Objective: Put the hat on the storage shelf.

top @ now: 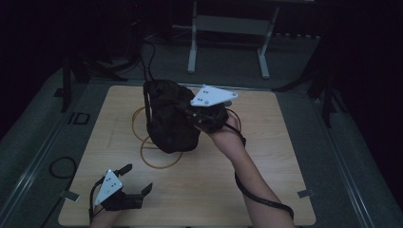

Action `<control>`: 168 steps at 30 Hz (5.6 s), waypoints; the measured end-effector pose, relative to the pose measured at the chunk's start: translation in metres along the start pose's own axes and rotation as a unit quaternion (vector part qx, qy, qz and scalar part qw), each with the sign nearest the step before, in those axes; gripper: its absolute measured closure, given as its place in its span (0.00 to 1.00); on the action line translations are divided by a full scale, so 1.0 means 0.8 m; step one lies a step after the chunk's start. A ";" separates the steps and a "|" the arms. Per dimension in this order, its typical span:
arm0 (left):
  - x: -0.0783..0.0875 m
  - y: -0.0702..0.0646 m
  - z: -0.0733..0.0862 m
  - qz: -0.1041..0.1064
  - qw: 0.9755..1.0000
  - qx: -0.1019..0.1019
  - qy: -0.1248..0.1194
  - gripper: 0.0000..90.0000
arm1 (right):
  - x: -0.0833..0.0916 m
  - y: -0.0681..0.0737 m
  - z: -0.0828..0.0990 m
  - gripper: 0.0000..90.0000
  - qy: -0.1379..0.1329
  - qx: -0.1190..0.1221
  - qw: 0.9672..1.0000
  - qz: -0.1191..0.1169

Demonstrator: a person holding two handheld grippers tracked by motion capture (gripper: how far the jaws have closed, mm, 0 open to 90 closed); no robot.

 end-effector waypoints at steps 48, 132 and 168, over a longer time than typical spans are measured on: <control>-0.004 -0.004 0.009 0.021 1.000 0.008 -0.005 0.05 | -0.098 0.006 0.002 0.47 0.056 -0.016 0.997 -0.044; -0.014 -0.008 0.018 0.037 0.999 -0.002 0.034 0.05 | 0.008 0.038 0.263 0.12 0.072 -0.099 0.988 -0.093; -0.017 -0.012 0.020 0.044 0.998 0.003 0.037 0.05 | 0.077 0.038 0.348 0.14 0.075 -0.137 0.986 -0.060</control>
Point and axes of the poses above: each handheld gripper's, and its own axes: x roughly backward along the jaws, z roughly out of its underside, y roughly to its left, the point moved 1 cm from there along -x, roughly forward along the jaws, and after that the axes turned 4 degrees about -z, right-handed, at the moved point
